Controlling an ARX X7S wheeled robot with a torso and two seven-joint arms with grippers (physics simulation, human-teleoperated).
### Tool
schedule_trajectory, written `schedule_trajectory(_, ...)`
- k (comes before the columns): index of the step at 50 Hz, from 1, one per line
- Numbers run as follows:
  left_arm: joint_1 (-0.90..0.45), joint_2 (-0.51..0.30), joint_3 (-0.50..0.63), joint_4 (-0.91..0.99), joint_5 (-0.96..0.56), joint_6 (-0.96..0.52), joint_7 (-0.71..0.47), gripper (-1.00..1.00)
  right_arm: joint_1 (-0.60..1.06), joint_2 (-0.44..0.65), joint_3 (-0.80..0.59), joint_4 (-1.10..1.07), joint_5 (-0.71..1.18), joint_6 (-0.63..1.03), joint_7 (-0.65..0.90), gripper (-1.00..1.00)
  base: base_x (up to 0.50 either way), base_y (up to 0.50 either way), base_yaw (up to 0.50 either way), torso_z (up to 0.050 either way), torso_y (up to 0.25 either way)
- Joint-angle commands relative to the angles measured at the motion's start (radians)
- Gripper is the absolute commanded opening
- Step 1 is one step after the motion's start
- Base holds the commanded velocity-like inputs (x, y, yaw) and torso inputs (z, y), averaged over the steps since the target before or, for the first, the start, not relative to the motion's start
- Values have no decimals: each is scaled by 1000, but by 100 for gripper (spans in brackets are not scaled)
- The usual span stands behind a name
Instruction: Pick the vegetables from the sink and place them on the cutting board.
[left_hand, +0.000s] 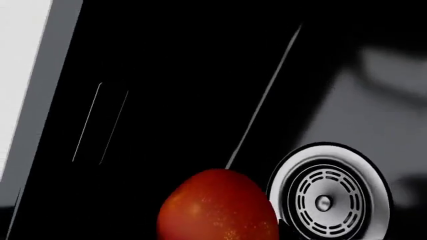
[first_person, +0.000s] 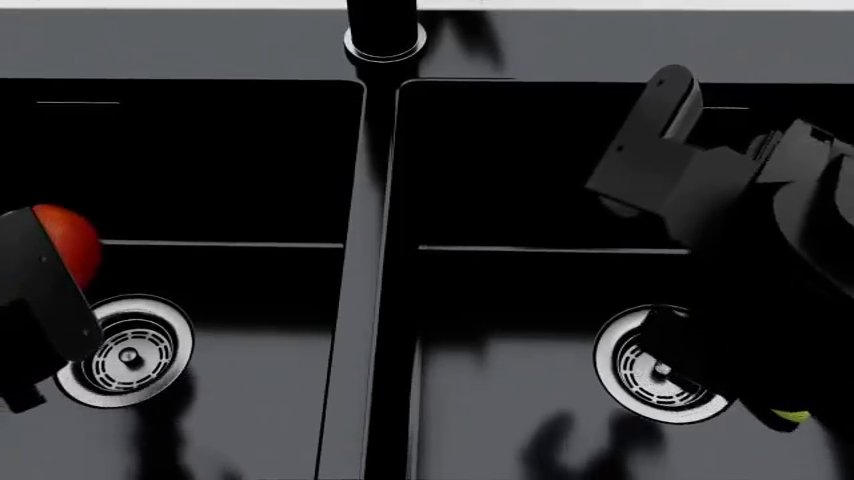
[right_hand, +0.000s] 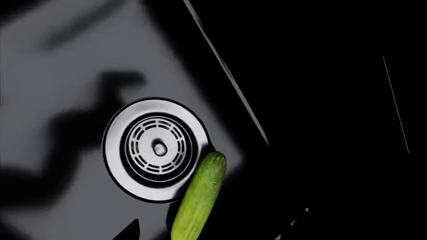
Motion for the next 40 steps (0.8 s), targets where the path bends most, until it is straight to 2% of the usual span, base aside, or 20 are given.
schedule_trajectory(1,21,-6,-37,60,-29,0,-54,-100,-43,-51,-11,130,-16,-76,38,100,0,0,0,0,0)
schedule_trajectory(12,25,-14,-40,78,-23,-14,-68,-100,-60,-89,-38,236,-39,-113,63,100,0,0,0,0,0)
schedule_trajectory(30,51,-20,-84,147,-58,-22,-102,-100,-150,-162,32,439,-17,-231,159,100,0,0,0,0,0)
schedule_trajectory(40,68,-27,-88,175,-69,-33,-110,-100,-188,-152,34,452,-9,-249,168,100,0,0,0,0,0)
